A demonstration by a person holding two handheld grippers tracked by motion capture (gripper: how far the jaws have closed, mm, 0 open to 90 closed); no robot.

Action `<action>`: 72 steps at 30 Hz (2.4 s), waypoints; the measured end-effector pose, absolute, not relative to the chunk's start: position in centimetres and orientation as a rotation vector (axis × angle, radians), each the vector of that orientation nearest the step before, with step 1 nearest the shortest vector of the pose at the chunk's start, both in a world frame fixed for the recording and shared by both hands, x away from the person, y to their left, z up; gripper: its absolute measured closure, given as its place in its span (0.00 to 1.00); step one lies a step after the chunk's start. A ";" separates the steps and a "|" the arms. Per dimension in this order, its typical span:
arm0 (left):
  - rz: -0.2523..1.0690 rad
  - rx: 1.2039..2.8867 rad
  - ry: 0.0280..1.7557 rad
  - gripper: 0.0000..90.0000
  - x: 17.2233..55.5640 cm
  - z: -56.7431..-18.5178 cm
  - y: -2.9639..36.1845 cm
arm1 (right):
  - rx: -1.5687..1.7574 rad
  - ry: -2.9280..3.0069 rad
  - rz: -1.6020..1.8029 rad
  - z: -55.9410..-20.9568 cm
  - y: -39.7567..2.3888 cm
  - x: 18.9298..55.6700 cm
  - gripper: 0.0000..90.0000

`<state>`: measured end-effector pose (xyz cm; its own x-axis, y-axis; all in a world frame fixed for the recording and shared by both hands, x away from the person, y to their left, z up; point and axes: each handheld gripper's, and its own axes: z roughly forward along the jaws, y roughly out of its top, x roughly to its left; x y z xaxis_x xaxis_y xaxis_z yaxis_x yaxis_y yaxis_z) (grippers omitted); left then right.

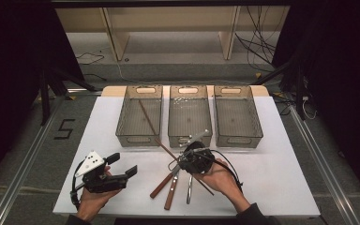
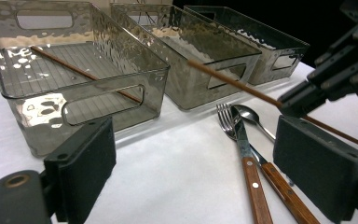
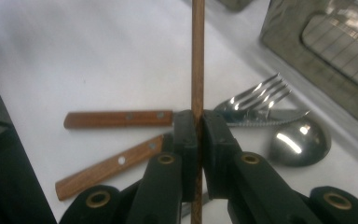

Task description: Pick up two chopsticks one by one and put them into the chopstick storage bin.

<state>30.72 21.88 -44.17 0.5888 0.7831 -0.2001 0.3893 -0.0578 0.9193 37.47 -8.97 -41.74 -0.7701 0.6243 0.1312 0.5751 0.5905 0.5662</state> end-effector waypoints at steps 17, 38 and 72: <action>0.425 1.668 0.987 0.14 30.7 -44.2 22.0 | 1.046 2.662 1.075 -39.6 -5.8 40.6 0.95; 0.421 1.666 0.985 0.14 30.7 -44.2 21.9 | 1.098 2.578 1.197 -36.7 -3.3 44.3 0.95; 0.411 1.661 0.977 0.14 30.7 -44.0 22.0 | 1.220 2.477 1.237 -35.3 1.7 51.2 0.95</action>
